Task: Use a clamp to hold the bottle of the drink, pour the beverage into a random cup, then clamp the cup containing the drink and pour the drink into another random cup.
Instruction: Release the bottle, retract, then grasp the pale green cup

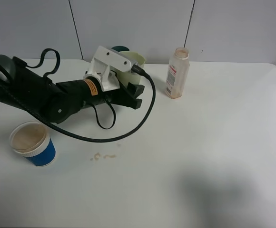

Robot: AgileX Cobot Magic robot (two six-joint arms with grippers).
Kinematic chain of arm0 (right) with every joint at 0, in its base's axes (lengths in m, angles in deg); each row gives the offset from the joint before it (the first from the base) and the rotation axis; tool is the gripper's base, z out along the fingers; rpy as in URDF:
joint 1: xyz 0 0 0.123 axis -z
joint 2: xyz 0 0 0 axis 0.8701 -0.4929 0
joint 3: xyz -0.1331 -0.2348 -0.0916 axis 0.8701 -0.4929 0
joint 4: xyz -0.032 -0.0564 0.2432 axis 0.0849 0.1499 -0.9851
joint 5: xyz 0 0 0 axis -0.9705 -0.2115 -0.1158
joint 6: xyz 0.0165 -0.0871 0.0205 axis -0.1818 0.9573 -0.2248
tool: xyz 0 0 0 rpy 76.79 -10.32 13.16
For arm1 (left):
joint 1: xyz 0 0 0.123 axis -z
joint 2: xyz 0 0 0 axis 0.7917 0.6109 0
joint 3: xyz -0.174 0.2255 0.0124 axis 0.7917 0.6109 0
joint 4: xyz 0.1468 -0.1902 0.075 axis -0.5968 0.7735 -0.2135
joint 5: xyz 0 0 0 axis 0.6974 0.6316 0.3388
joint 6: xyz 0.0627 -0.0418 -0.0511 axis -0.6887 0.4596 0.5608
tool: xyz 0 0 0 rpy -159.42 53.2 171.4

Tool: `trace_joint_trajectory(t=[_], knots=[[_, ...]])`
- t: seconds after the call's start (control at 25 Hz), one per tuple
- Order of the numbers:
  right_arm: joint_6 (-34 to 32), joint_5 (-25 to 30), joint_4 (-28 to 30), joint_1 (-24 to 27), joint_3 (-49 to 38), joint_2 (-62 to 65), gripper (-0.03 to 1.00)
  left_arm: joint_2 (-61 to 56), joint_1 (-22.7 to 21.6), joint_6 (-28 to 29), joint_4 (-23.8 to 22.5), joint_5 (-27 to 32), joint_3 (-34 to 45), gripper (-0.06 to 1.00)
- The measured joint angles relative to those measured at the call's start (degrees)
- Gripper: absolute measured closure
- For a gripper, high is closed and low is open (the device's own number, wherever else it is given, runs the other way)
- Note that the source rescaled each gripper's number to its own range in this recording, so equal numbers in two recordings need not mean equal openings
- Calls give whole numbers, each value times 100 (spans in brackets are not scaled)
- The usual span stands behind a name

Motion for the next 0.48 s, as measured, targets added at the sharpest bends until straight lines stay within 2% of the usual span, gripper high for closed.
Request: trace_joint_trajectory(t=[0.48], knots=[[0, 0, 0, 0, 0, 0, -3, -226, -649, 0, -786, 532, 0, 94]])
